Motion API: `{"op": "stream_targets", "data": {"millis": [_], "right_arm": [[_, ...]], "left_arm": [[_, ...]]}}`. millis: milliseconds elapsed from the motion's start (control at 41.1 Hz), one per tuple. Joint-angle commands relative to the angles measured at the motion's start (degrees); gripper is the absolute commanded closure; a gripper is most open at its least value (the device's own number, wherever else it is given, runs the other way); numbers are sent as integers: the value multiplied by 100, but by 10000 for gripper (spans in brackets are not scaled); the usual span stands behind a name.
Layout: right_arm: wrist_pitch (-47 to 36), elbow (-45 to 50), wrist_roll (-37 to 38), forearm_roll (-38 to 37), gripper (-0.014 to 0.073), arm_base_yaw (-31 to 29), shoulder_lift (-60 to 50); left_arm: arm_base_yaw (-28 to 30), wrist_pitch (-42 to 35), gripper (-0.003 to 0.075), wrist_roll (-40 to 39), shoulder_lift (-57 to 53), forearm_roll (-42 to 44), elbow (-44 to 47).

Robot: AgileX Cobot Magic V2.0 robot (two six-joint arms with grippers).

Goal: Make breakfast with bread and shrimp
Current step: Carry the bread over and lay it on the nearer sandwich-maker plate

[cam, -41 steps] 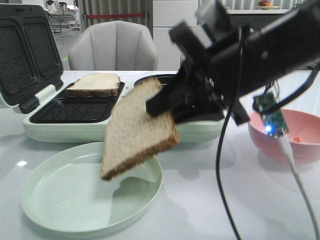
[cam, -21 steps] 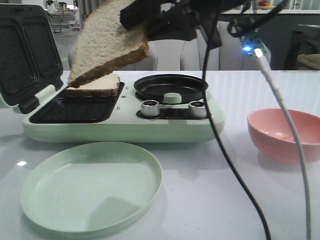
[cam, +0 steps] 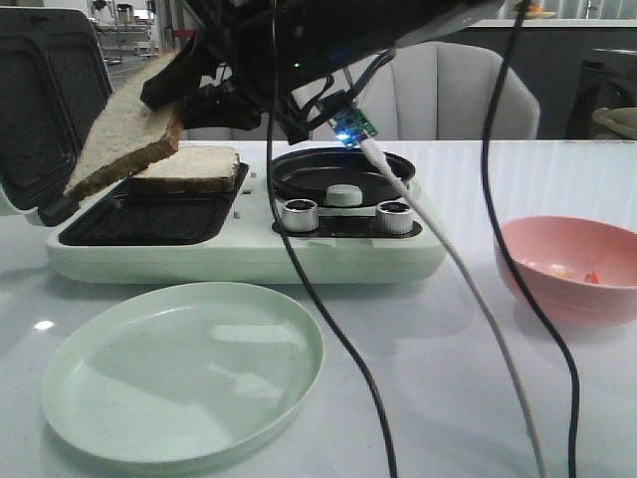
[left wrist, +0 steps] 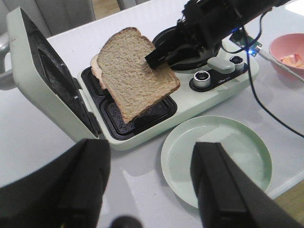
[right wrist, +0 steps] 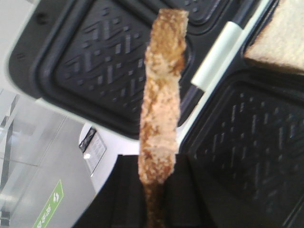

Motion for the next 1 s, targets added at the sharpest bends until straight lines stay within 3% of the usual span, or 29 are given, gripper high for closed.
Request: {"op": "stream_targets", "data": {"millis": [0, 243, 365, 559, 608, 778, 973], "right_arm": [[10, -554, 91, 316, 487, 32, -38], [-168, -771, 130, 279, 466, 31, 344], [-90, -771, 150, 236, 357, 40, 390], [-214, -771, 405, -109, 95, 34, 351], [-221, -771, 496, -183, 76, 24, 327], [-366, -771, 872, -983, 76, 24, 18], [-611, -771, 1735, -2685, 76, 24, -682]], "left_arm": [[1, -493, 282, 4, 34, -33, -148], [1, -493, 282, 4, 34, -33, -148], [1, -493, 282, 4, 34, -12, -148], [1, -493, 282, 4, 34, 1, -148], [1, -493, 282, 4, 34, 1, -148], [1, -493, 282, 4, 34, 1, -148], [1, -493, 282, 4, 34, 1, -148]]}}
